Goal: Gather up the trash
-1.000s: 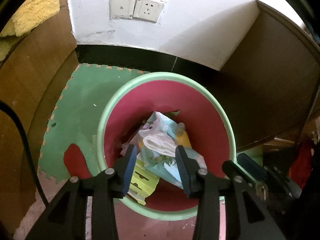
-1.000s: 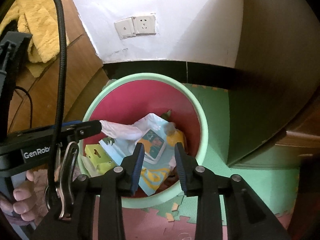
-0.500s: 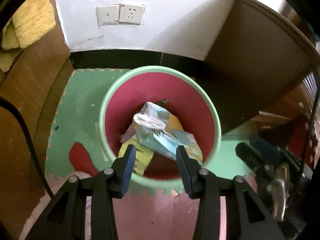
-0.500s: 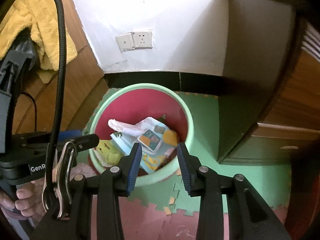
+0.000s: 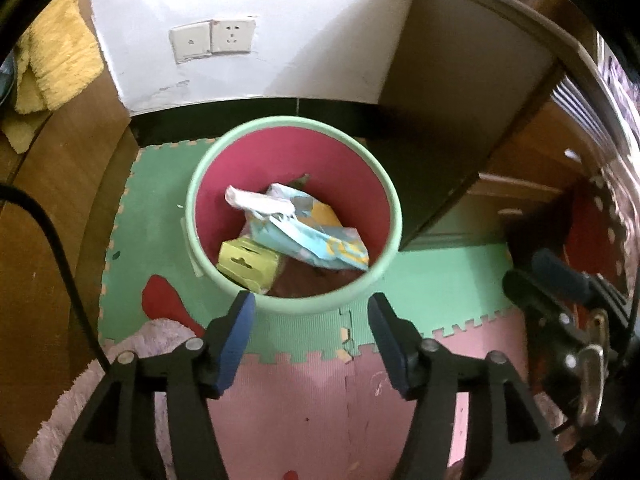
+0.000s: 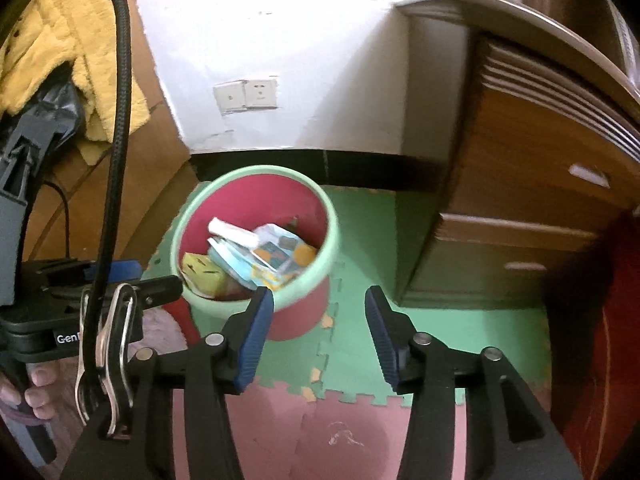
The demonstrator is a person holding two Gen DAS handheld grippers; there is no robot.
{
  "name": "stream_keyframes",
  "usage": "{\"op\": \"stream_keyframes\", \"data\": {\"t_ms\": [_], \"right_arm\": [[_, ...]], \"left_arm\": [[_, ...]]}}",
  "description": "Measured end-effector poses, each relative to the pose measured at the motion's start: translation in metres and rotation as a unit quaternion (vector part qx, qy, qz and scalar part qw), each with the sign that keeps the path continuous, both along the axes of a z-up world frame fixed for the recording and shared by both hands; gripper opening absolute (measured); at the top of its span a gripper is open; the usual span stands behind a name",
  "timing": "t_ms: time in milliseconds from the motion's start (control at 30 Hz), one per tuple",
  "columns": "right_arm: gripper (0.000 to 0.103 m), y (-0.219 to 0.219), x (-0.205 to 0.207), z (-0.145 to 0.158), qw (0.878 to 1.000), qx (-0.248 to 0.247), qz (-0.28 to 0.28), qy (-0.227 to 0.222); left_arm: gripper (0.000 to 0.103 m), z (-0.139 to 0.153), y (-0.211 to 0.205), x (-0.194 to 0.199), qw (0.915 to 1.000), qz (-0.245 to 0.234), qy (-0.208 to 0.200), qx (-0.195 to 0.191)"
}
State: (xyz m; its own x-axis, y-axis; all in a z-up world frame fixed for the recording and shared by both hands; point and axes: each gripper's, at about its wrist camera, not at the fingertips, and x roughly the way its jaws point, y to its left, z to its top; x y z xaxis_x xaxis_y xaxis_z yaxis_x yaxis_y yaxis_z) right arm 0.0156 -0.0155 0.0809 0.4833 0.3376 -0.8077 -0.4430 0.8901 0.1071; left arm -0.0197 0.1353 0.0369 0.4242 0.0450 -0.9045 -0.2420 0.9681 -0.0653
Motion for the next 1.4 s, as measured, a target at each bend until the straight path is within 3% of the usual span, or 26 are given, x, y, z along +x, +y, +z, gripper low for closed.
{"op": "stream_keyframes", "data": {"t_ms": [200,400,767,1400], "right_arm": [[0.049,-0.018,-0.001,-0.012,0.999,-0.003,-0.042,0.004],[0.049,-0.019,-0.001,-0.022,0.999,-0.004,-0.049,-0.001],[0.049,-0.017,0.001,-0.047,0.999,-0.007,-0.042,0.013],[0.049,-0.016,-0.003,-0.040,0.999,0.029,-0.022,-0.020]], "left_arm": [[0.061,-0.005,-0.017,0.003,0.9997,-0.021,-0.011,0.010],[0.061,-0.018,-0.029,0.007,0.9991,-0.038,-0.007,0.018],[0.061,-0.043,-0.027,0.010,0.9988,-0.020,0.014,0.042],[0.061,-0.050,-0.027,0.012,0.9983,-0.013,0.022,0.052]]}}
